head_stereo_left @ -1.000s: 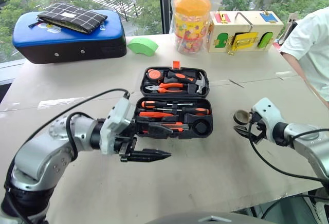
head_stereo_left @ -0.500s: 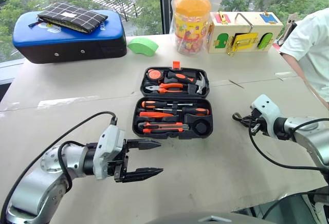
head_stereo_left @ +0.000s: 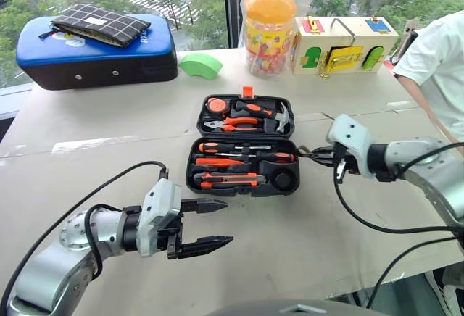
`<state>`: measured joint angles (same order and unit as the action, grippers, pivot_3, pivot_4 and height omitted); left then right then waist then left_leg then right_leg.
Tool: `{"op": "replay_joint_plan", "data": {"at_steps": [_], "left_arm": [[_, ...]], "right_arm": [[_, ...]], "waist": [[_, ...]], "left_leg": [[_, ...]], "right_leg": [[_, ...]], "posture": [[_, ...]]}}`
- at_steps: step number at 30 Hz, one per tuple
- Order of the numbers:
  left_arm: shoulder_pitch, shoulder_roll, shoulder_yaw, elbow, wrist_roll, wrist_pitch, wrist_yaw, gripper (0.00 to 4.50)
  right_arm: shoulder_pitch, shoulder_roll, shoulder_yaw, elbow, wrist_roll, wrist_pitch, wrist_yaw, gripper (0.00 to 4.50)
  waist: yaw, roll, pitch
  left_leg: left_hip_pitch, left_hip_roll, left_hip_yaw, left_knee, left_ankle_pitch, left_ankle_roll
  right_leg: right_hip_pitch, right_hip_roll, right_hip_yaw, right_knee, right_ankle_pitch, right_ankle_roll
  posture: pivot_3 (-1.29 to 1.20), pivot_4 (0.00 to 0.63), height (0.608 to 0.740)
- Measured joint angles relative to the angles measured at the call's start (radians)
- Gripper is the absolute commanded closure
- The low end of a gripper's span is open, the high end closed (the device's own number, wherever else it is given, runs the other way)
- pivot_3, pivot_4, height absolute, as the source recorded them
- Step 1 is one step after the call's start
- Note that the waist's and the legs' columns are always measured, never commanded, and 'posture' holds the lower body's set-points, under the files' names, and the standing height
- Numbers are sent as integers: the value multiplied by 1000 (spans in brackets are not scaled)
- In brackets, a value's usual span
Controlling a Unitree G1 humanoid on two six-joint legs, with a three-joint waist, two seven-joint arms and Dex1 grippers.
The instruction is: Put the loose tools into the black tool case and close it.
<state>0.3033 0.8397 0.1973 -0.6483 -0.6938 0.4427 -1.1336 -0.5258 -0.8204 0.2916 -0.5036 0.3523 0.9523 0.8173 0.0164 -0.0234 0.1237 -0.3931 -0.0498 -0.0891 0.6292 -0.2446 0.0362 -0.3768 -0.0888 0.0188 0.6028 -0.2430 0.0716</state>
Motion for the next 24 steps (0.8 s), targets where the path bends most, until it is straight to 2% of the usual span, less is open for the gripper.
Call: {"op": "replay_joint_plan", "data": {"at_steps": [3,6,16,24], "left_arm": [[-18,0,-1,1,4,3,18,1282],[-14,-3,-1,1,4,5,45,1282],[55,-21,0,-4,6,4,95,1282],[29,-21,0,-10,3,11,129,1282]], "right_arm": [[-61,14,115,72,-39,-24,45,4450],[-91,21,163,124,-67,-54,79,4450],[-144,82,203,182,-110,-69,136,4450],[-156,98,229,191,-146,-88,162,4450]], "waist": [[1,0,0],[-3,0,0],[-5,0,0],[-4,0,0]], "left_leg": [[0,-1,0,1,0,0],[0,-1,0,0,0,0],[1,0,1,-1,0,-1],[1,0,0,-1,-1,-1]], "right_leg": [[0,0,0,0,0,0],[0,0,1,0,0,0],[0,0,1,0,0,0],[0,0,1,0,0,0]], "posture": [[0,150,740],[0,150,740],[0,150,740],[0,150,740]]}}
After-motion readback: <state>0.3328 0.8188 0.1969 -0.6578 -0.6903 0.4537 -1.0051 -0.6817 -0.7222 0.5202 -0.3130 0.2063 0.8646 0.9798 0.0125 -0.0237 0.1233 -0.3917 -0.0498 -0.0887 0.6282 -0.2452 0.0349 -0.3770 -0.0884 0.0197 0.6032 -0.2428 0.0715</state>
